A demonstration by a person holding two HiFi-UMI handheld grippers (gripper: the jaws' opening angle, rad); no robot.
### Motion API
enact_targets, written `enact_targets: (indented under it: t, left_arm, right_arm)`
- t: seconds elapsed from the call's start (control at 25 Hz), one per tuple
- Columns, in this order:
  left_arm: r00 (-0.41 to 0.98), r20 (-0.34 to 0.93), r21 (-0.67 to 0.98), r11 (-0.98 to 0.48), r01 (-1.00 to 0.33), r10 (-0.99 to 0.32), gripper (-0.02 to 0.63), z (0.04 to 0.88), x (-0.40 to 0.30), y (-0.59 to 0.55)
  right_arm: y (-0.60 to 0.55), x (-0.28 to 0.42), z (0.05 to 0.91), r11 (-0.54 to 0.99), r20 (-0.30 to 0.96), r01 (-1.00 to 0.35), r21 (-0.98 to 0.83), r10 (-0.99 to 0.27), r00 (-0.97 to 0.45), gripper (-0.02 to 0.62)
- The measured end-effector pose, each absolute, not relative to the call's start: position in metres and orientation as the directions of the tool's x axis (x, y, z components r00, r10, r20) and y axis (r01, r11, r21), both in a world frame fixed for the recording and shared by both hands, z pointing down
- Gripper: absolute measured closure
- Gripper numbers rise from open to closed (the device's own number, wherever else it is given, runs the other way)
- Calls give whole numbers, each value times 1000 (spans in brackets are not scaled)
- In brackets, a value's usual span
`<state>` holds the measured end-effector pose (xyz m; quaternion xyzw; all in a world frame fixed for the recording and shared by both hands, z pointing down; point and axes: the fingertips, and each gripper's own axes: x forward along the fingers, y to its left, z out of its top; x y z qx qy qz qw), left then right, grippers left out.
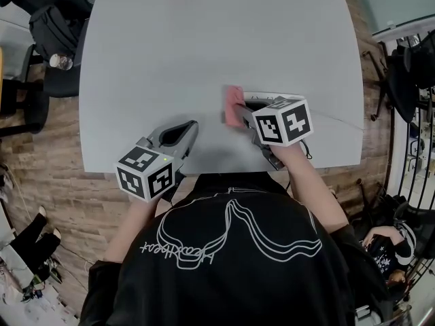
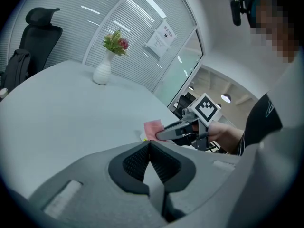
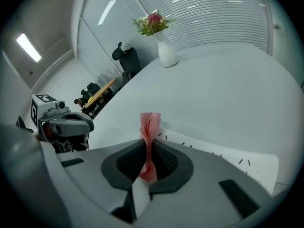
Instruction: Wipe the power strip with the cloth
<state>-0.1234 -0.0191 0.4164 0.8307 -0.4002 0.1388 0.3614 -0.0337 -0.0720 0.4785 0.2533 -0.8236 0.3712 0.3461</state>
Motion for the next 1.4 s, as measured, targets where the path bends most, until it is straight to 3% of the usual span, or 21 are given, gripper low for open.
enact_targets:
  t: [0.52, 1.4]
  left_arm:
    - [665, 517, 490, -451, -746, -538, 594, 418, -105, -23]
    - [751, 520, 502, -566, -654, -406, 594, 422, -39, -39]
  right_arm:
    - [-75, 1, 481, 557, 771, -720, -414, -206, -603, 558]
    - [-77, 106, 481, 361, 777, -835, -414, -337, -531, 558]
